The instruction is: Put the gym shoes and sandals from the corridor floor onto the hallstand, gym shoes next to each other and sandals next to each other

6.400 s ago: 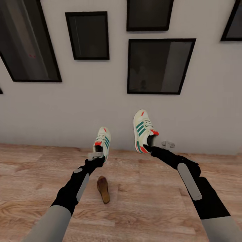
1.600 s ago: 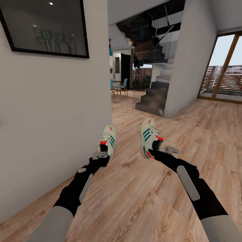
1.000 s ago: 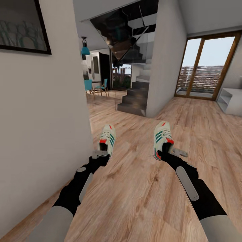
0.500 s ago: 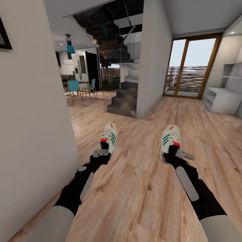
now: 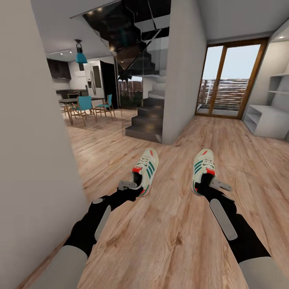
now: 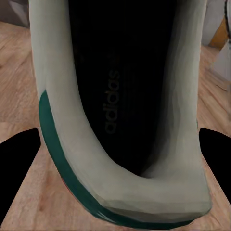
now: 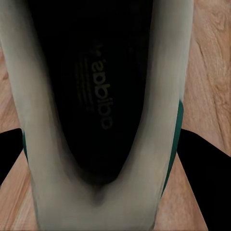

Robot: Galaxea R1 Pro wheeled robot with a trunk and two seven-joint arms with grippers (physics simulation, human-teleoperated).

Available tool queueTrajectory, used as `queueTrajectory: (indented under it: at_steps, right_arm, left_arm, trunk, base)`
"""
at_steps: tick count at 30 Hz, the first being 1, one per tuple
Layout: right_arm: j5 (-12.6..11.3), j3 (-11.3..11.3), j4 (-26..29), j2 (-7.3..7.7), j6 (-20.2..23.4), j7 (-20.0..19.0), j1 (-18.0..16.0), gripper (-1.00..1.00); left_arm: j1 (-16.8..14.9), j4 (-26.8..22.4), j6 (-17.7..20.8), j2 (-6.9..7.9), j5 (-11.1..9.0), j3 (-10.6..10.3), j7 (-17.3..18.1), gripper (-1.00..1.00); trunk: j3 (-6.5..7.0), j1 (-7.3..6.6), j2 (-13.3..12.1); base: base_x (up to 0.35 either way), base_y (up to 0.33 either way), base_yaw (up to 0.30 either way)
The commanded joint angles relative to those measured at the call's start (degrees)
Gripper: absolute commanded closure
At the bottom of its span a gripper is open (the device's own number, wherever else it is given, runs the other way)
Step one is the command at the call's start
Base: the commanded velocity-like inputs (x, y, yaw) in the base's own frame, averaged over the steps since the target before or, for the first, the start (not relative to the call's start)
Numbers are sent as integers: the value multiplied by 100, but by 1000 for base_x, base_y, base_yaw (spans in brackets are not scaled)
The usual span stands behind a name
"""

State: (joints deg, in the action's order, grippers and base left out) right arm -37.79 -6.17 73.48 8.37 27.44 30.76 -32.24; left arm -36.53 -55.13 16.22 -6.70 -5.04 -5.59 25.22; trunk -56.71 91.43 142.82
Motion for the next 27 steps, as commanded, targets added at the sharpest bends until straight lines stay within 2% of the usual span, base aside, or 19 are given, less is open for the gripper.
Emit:
queueTrajectory:
  at_steps: [1,11,13,14,15,17,20,27]
  right_arm:
    - [-41,-14,8,7,7,53,-4,100]
    - [-40,-16,8,7,7,53,-2,100]
    - [-40,-12,8,7,7,57,-2,100]
    - [-38,-10,8,7,7,61,-2,100]
    - [-37,-9,8,7,7,63,-2,100]
    - [-36,-8,8,7,7,71,-3,100]
    - [-37,-8,8,7,7,76,-3,100]
    - [-38,-7,8,7,7,78,-3,100]
  left_arm:
    - [-3,-7,55,0,-60,4,21,100]
    - [-3,2,34,2,-59,12,-19,100]
    - [-3,2,24,-6,-63,13,-384,100]
    - [-3,-2,17,-15,-65,9,-795,100]
    - [-3,-3,12,-19,-65,9,-943,100]
    - [-3,-6,-83,-29,-81,-2,-1574,100]
    - [-3,-7,-129,-37,-94,-10,-1755,100]
    - [-3,-7,-150,-49,-102,-20,-1814,100]
  trunk:
    - [-6,2,3]
    - [-6,2,3]
    - [-6,2,3]
    - [-6,2,3]
    - [-6,2,3]
    - [-6,2,3]
    - [-6,2,3]
    - [-6,2,3]
  base:
    - [348,-83,0]
    - [348,-83,0]
    - [348,-83,0]
    - [348,-84,0]
    - [348,-85,0]
    - [348,-88,0]
    - [348,-89,-5]
    - [348,-89,-191]
